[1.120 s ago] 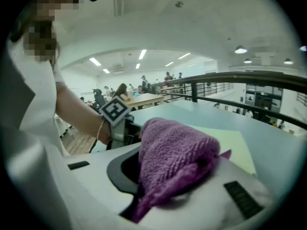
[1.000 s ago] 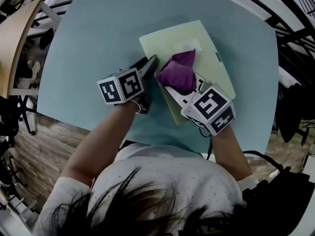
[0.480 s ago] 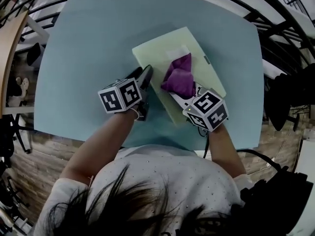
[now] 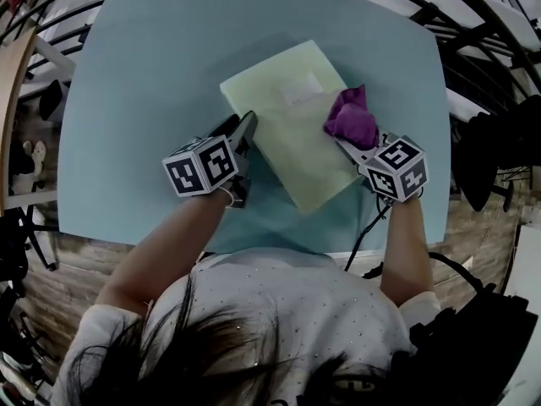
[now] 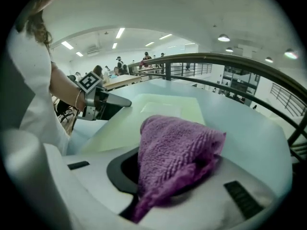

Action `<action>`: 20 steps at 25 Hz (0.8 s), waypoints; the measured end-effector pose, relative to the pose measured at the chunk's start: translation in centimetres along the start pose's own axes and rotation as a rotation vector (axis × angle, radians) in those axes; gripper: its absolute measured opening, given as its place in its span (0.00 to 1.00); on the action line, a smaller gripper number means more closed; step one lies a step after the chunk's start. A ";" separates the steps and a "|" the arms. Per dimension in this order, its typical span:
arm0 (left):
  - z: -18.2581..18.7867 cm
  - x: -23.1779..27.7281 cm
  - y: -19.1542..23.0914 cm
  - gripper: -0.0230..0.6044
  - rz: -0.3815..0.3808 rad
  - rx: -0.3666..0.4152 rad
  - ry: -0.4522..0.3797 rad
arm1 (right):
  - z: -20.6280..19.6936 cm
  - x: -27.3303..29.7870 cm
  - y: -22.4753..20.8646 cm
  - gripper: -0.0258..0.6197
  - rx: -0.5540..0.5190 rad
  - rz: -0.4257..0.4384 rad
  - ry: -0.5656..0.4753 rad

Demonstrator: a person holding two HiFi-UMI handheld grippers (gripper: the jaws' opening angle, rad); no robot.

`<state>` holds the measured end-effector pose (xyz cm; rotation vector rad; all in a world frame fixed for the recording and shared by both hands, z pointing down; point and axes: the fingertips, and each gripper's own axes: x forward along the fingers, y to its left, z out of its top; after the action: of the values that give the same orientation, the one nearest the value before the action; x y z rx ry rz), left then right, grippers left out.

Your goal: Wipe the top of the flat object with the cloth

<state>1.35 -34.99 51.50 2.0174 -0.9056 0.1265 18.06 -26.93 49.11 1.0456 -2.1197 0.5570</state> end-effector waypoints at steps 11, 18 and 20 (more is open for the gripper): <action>-0.1 0.0 -0.1 0.33 -0.009 -0.017 0.009 | -2.0 -2.6 -5.9 0.09 0.185 -0.189 -0.048; -0.1 0.1 -0.2 0.33 -0.023 -0.010 0.000 | 5.5 -3.5 -0.5 0.09 0.178 -0.115 -0.317; 0.0 0.3 -0.3 0.33 -0.041 -0.021 0.005 | 8.6 -3.1 3.6 0.09 0.257 0.035 -0.425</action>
<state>1.73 -35.10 51.42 2.0140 -0.8593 0.0986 13.11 -28.69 40.82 1.3699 -2.4838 0.6856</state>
